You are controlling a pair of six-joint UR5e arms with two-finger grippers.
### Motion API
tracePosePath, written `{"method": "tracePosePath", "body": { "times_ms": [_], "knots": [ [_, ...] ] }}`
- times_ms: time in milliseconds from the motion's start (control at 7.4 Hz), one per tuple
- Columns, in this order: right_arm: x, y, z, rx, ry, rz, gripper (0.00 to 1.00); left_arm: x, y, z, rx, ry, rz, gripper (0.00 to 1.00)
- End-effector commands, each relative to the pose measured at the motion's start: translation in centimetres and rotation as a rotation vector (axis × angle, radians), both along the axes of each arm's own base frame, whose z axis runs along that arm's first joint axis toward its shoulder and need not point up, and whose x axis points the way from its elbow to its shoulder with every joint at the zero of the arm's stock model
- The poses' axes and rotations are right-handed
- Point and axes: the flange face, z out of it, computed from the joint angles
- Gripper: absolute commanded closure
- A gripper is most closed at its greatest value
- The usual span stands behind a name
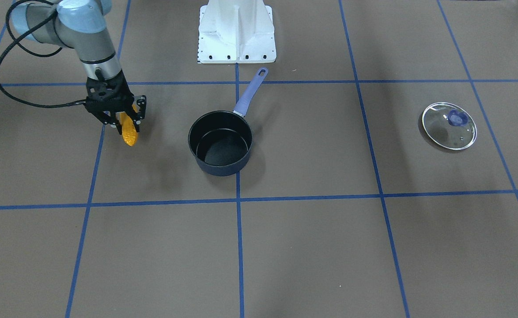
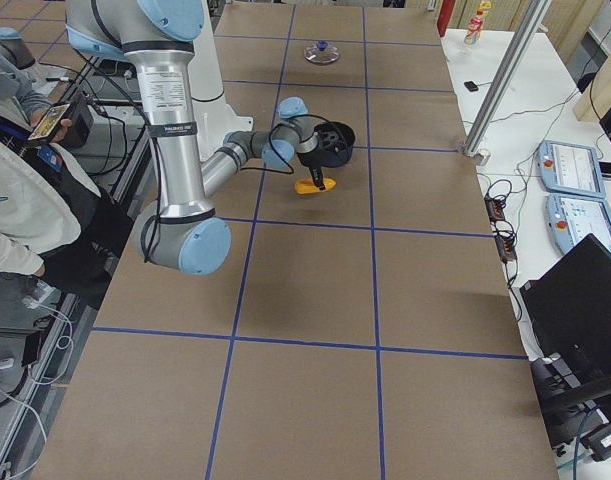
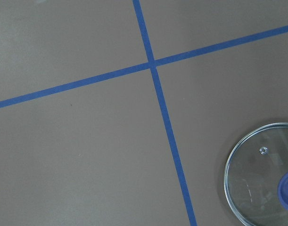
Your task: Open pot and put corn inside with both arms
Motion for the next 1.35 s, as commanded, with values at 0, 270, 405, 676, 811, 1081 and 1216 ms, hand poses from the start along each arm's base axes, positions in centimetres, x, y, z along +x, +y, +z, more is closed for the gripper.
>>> {"method": "tracePosePath", "body": {
  "times_ms": [0,270,405,676,811,1081,1216],
  "knots": [
    [-3.0,-3.0,-9.9,-0.007,-0.032,0.027,1.0,0.1,0.1,0.2,-0.004,0.0,0.003,0.01],
    [-7.5,-5.4,-15.8,-0.069,-0.066,0.084,1.0,0.1,0.2,0.3,-0.007,0.0,0.003,0.01],
    [-10.6,-6.8,-17.8,-0.099,-0.066,0.106,1.0,0.1,0.5,0.5,-0.012,-0.001,0.004,0.01],
    [-13.2,-6.7,-17.2,-0.111,-0.033,0.092,1.0,0.1,0.8,0.8,-0.014,-0.001,0.007,0.01],
    [-13.8,-6.2,-16.7,-0.115,-0.026,0.086,0.74,0.1,0.8,0.8,-0.014,-0.001,0.007,0.01],
    [-14.5,-5.3,-16.3,-0.132,-0.026,0.084,0.0,0.1,0.8,0.8,-0.014,-0.001,0.007,0.01],
    [-14.3,-5.4,-16.3,-0.13,-0.027,0.081,0.0,0.1,0.8,0.8,-0.013,-0.001,0.008,0.01]
  ]
}}
